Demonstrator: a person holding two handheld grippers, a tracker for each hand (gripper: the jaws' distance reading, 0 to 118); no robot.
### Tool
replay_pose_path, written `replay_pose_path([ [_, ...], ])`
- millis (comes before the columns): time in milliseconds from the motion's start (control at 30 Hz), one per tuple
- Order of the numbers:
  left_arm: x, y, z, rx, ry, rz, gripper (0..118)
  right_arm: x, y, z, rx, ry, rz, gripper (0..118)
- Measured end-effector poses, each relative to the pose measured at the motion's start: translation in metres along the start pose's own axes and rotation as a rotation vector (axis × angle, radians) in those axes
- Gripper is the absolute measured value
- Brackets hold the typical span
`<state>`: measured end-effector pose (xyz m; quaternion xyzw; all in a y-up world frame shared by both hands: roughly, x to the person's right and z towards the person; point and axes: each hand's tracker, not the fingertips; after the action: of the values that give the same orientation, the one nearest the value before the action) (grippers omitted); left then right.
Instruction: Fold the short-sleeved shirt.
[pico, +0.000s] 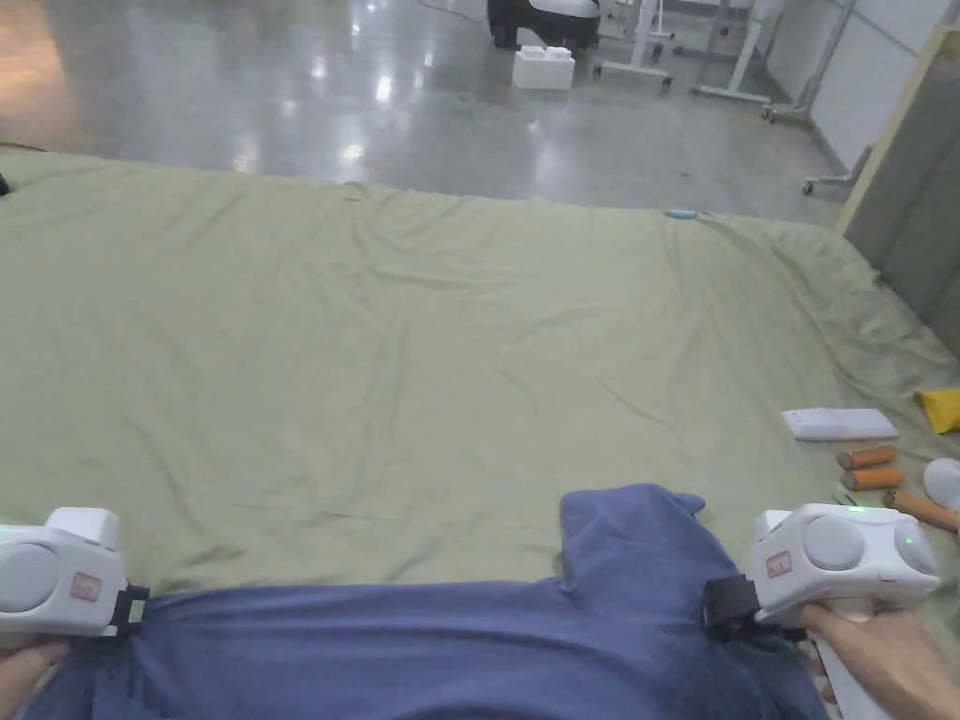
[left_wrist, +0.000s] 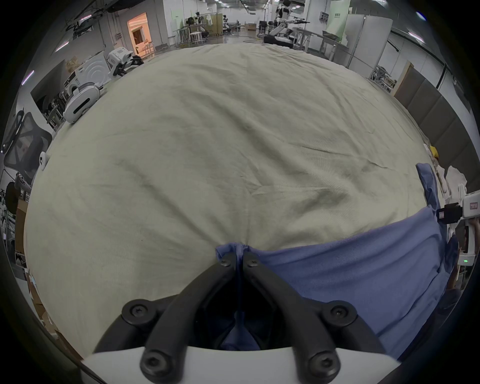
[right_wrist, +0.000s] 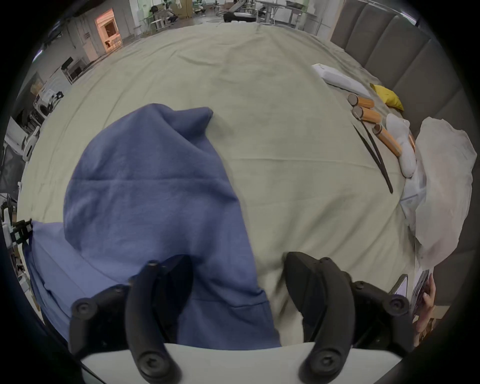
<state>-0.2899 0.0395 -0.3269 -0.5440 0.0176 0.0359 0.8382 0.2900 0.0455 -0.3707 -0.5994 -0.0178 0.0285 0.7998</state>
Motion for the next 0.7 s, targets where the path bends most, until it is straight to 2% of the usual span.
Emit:
replay_pose_path([
  [33, 0.0, 0.0, 0.0, 0.0, 0.001, 0.0, 1, -0.002, -0.002, 0.003, 0.017, 0.021, 0.01, 43],
  [100, 0.001, -0.001, 0.002, 0.005, 0.008, -0.011, 1, -0.005, -0.006, 0.013, 0.039, 0.026, 0.011, 0],
  [200, 0.003, -0.004, 0.016, 0.024, -0.007, 0.015, 1, -0.004, -0.009, 0.016, 0.059, 0.035, 0.041, 0],
  [333, -0.02, -0.017, 0.051, 0.138, -0.09, 0.046, 0, 0.018, -0.025, 0.051, 0.159, 0.128, -0.07, 0],
  [433, -0.033, -0.049, 0.099, 0.192, -0.166, 0.029, 0, 0.028, -0.067, 0.095, 0.251, 0.208, -0.081, 0],
  [567, -0.041, -0.116, 0.141, 0.199, -0.186, -0.037, 0, 0.032, -0.151, 0.142, 0.329, 0.183, -0.064, 0],
  [700, -0.044, -0.18, 0.156, 0.193, -0.196, -0.062, 0, 0.013, -0.237, 0.162, 0.314, 0.18, -0.078, 0],
])
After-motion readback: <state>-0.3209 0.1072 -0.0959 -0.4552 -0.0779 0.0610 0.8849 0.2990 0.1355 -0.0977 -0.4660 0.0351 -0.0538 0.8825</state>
